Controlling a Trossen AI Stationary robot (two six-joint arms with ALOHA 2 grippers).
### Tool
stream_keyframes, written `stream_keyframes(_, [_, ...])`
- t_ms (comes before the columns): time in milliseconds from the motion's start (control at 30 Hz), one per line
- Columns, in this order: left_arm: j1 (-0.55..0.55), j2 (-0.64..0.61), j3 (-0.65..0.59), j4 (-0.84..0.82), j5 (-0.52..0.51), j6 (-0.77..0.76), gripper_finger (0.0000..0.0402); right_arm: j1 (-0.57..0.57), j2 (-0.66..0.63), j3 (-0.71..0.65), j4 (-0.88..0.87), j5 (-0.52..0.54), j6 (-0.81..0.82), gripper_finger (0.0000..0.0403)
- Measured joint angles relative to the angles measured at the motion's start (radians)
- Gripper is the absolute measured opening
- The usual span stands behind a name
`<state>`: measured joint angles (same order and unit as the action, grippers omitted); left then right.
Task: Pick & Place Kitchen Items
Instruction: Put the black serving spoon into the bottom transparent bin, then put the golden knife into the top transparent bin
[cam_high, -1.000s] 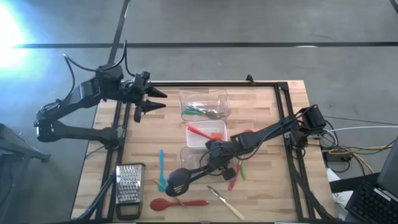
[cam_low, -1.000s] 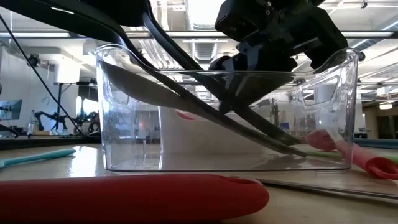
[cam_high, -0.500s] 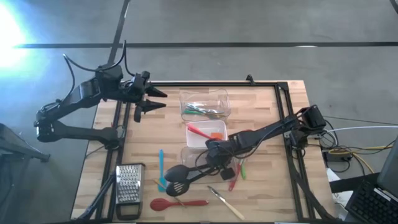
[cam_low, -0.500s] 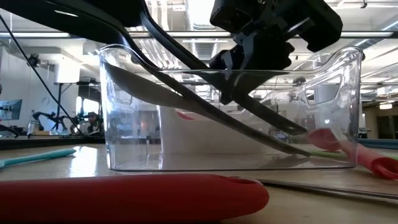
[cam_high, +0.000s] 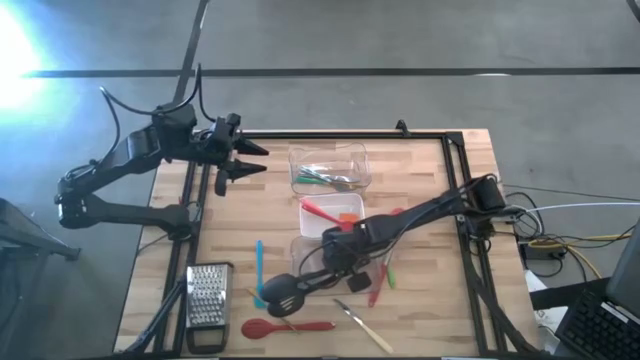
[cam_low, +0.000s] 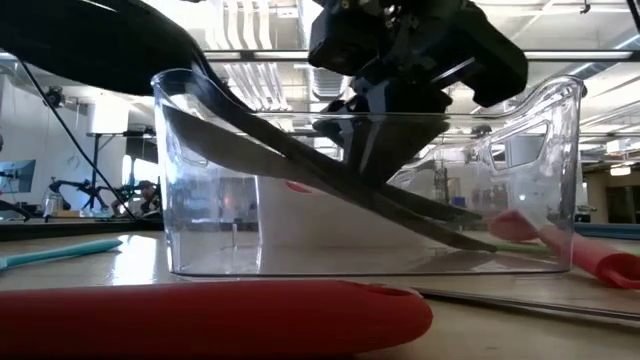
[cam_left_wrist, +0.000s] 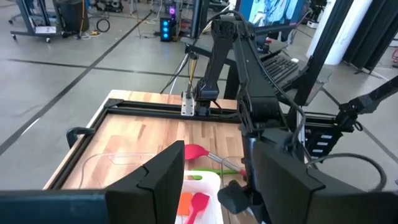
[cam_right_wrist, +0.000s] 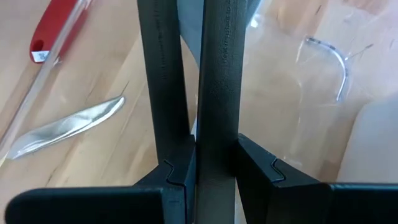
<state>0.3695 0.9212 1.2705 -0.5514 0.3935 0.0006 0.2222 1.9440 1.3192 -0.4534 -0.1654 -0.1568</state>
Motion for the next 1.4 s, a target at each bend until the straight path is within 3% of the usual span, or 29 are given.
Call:
stream_keyframes(133, [0.000, -0.004, 0.000, -0.002, 0.000, 0.000, 0.0193, 0.000, 0.028, 0.051, -0.057, 0.000, 0.006, 0.0077])
stream_keyframes(367, [0.000, -0.008, 0.000, -0.008, 0.001, -0.002, 0.0193, -0.001, 0.021, 0.066, -0.070, 0.012, 0.043, 0.0194])
stream_keyframes(533, [0.000, -0.008, 0.000, -0.010, 0.001, -0.002, 0.0193, 0.000, -0.005, 0.066, -0.070, 0.011, 0.063, 0.0231])
stream_keyframes(933, [0.000, -0.008, 0.000, -0.037, 0.001, -0.057, 0.0193, 0.000, -0.149, 0.066, -0.100, 0.009, 0.137, 0.0226])
stream_keyframes(1267, [-0.001, -0.008, -0.032, -0.061, -0.002, -0.058, 0.0193, 0.015, -0.347, 0.066, -0.184, 0.012, 0.251, 0.0219])
stream_keyframes(1400, [-0.023, -0.006, -0.051, -0.112, -0.006, -0.038, 0.0193, 0.027, -0.437, 0.063, -0.230, 0.082, 0.281, 0.0219])
